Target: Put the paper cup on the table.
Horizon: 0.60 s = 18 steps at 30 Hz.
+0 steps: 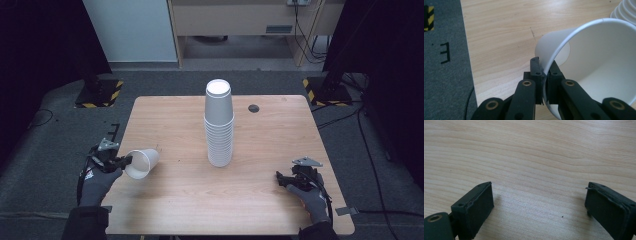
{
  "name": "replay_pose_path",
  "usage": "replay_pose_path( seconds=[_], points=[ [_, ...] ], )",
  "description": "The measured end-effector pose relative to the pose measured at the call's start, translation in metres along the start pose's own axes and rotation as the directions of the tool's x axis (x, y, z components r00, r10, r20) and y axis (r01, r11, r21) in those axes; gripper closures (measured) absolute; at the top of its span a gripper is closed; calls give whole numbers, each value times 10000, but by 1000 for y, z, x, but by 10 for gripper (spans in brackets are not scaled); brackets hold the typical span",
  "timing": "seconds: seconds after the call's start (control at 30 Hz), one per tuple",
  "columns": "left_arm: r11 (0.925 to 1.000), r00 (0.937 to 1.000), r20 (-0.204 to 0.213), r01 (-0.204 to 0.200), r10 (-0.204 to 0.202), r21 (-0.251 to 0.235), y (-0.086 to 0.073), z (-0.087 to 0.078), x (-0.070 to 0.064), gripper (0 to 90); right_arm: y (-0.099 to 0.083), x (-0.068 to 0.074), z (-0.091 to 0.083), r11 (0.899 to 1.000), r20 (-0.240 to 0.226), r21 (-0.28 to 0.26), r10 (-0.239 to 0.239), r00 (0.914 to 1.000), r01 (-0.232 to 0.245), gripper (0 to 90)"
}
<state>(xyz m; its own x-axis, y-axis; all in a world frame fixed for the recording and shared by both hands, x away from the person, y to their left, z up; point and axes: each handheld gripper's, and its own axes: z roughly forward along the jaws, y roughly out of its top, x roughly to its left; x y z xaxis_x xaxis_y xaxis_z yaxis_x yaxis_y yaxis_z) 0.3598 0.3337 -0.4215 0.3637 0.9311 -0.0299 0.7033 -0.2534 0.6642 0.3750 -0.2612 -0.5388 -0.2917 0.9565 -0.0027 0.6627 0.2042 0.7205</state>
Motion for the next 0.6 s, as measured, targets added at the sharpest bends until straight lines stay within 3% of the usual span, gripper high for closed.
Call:
replay_pose_path(
  seconds=[0.27, 0.43, 0.6],
  points=[
    [9968, 9999, 61, -94, 89, 792, 12, 0, -1, 859, 0, 0, 0, 10000, 1, 1, 3, 10000, -3, 85],
    [9868, 10000, -12, -88, 91, 1619, 20, 3, -2, 860, 0, 0, 0, 10000, -2, 5, 5, 10000, -5, 85],
    [9807, 9999, -40, -140, 150, 1949, 24, 6, -3, 859, 0, 0, 0, 10000, 0, 10, 23, 10000, -23, 85]
  ],
)
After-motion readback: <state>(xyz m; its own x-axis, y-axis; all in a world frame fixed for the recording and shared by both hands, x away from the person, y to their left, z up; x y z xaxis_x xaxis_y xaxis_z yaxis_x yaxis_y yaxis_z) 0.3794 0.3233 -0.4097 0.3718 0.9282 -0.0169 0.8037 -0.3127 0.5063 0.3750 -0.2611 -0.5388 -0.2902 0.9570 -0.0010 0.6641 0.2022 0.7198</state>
